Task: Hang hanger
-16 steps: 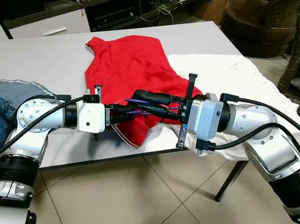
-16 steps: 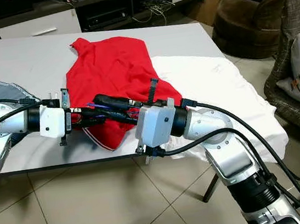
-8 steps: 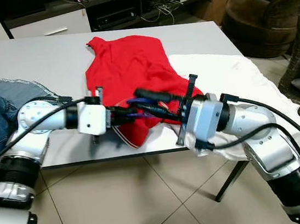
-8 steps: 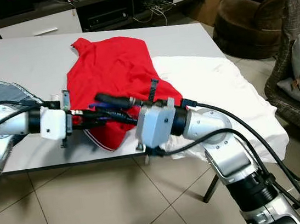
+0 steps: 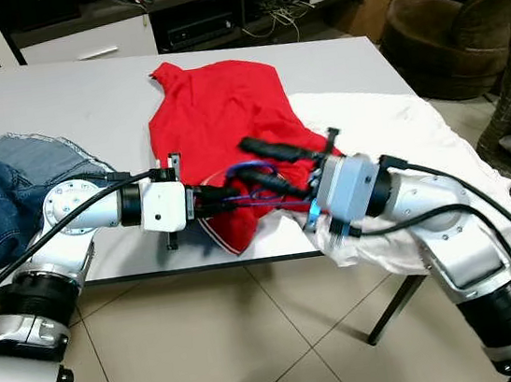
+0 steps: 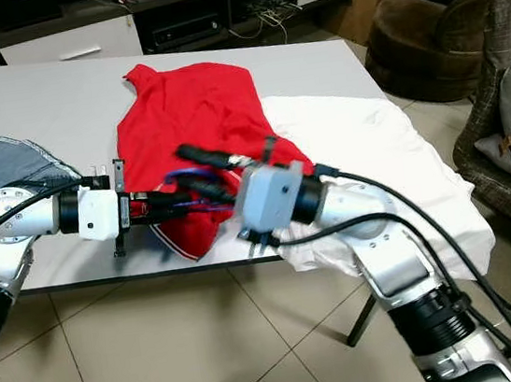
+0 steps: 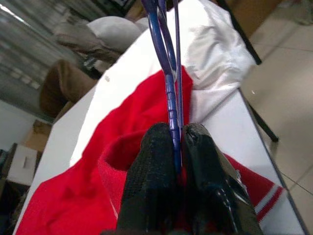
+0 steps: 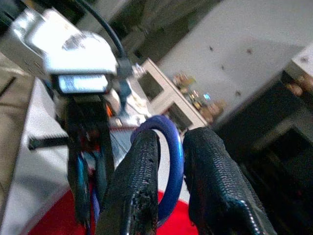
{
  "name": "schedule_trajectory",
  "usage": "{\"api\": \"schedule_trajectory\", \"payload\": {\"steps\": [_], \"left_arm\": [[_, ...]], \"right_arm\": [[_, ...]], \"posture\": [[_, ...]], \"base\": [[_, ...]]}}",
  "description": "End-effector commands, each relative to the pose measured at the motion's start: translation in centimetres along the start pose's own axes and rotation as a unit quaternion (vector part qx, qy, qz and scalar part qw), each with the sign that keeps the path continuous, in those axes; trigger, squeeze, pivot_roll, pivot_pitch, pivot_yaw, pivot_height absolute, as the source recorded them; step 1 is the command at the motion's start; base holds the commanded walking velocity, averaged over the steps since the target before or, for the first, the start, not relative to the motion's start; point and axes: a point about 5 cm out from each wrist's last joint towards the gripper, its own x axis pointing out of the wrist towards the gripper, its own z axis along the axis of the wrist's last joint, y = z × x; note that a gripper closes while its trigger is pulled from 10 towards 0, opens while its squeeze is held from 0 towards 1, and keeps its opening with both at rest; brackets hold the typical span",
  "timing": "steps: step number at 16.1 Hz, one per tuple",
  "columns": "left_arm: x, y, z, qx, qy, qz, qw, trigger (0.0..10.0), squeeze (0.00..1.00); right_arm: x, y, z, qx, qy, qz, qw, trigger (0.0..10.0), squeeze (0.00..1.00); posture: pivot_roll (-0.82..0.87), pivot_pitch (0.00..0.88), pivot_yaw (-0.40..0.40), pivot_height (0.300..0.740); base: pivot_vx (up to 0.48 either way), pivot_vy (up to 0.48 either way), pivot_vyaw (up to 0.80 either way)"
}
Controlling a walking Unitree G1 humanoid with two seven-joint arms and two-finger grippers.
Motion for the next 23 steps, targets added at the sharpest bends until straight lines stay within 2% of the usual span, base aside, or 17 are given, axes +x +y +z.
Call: {"api": "schedule_trajectory", "payload": {"steps": [1,3,5,9,10,11,12,13,14,15,16,17,19,20,21,22,23], "left_arm": [[-0.4,-0.1,-0.3,-0.008,0.001,0.014,1.000,0.0,0.00],[-0.6,-0.1,-0.5,-0.016,0.004,0.031,0.999,0.0,0.00],[-0.8,-0.4,-0.8,-0.023,0.006,0.038,0.999,0.0,0.00],[-0.4,-0.6,-0.9,-0.027,0.005,0.040,0.999,0.0,0.00],[-0.3,-0.6,-0.9,-0.026,0.004,0.039,0.999,0.0,0.00],[-0.2,-0.6,-0.8,-0.026,0.003,0.039,0.999,0.0,0.00],[-0.1,-0.6,-0.9,-0.026,0.003,0.040,0.999,0.0,0.00],[-0.2,-0.6,-0.9,-0.027,0.003,0.041,0.999,0.0,0.00],[-0.2,-0.7,-0.9,-0.027,0.003,0.042,0.999,0.0,0.00],[-0.2,-0.7,-0.9,-0.027,0.004,0.043,0.999,0.0,0.00],[-0.2,-0.8,-1.0,-0.028,0.004,0.044,0.999,0.0,0.00],[-0.2,-0.8,-1.0,-0.028,0.005,0.046,0.999,0.0,0.00],[-0.1,-0.7,-1.0,-0.028,0.005,0.048,0.998,0.0,0.00],[-0.1,-0.7,-1.0,-0.027,0.004,0.049,0.998,0.0,0.00],[-0.1,-0.7,-1.0,-0.027,0.003,0.050,0.998,0.0,0.00],[0.0,-0.7,-1.0,-0.027,0.003,0.052,0.998,0.0,0.00],[0.0,-0.6,-1.0,-0.027,0.003,0.055,0.998,0.0,0.00]], "right_arm": [[-1.2,-2.0,-0.6,-0.017,0.033,-0.045,0.998,10.0,0.00],[-2.8,-3.2,-1.6,-0.030,0.070,-0.088,0.993,10.0,0.00],[-3.8,-4.0,-1.8,-0.051,0.084,-0.114,0.989,10.0,0.00],[-3.7,-4.7,-1.5,-0.059,0.072,-0.131,0.987,10.0,0.02],[-3.6,-4.7,-1.3,-0.057,0.067,-0.128,0.988,10.0,0.89],[-3.4,-4.6,-1.2,-0.053,0.063,-0.122,0.989,10.0,1.00],[-3.3,-4.5,-1.4,-0.046,0.068,-0.112,0.990,10.0,0.94],[-3.5,-4.2,-1.6,-0.016,0.071,-0.096,0.993,10.0,0.00],[-3.7,-3.7,-1.4,0.029,0.062,-0.076,0.995,10.0,0.00],[-3.7,-3.4,-1.3,0.043,0.058,-0.065,0.995,10.0,0.00],[-3.8,-2.8,-1.1,0.096,0.049,-0.039,0.993,10.0,0.30],[-4.0,-1.8,-0.8,0.159,0.050,0.014,0.986,10.0,1.00],[-4.3,-1.0,-0.7,0.179,0.064,0.063,0.980,10.0,1.00],[-4.4,-0.7,-0.7,0.176,0.081,0.082,0.978,10.0,0.62],[-4.4,-0.7,-0.7,0.174,0.088,0.085,0.977,10.0,0.62],[-4.4,-0.7,-0.7,0.176,0.093,0.084,0.976,10.0,0.00],[-4.5,-0.8,-0.8,0.182,0.095,0.080,0.975,10.0,0.00]], "posture": [[0.09,0.009,-0.042,0.740],[0.09,0.009,-0.045,0.740],[0.09,0.008,-0.043,0.740],[0.08,0.004,-0.043,0.740],[0.08,0.004,-0.043,0.740],[0.08,0.003,-0.043,0.740],[0.08,0.001,-0.044,0.740],[0.08,0.001,-0.044,0.740],[0.08,0.001,-0.044,0.740],[0.08,0.000,-0.046,0.740],[0.08,0.000,-0.046,0.740],[0.08,0.000,-0.047,0.740],[0.08,0.000,-0.049,0.740],[0.08,0.000,-0.049,0.740],[0.08,0.000,-0.049,0.740],[0.08,0.000,-0.050,0.740],[0.08,0.000,-0.052,0.740]], "base": [[0.000,0.000,0.00],[0.000,0.000,0.00],[0.000,0.000,0.00],[0.000,0.000,0.00],[0.000,0.000,0.00],[0.000,0.000,0.00],[0.000,0.000,0.00],[0.000,0.000,0.00],[0.000,0.000,0.00],[0.000,0.000,0.00],[0.000,0.000,0.00],[0.000,0.000,0.00],[0.000,0.000,0.00],[0.000,0.000,0.00],[0.000,0.000,0.00],[0.000,0.000,0.00],[0.000,0.000,0.00]]}}
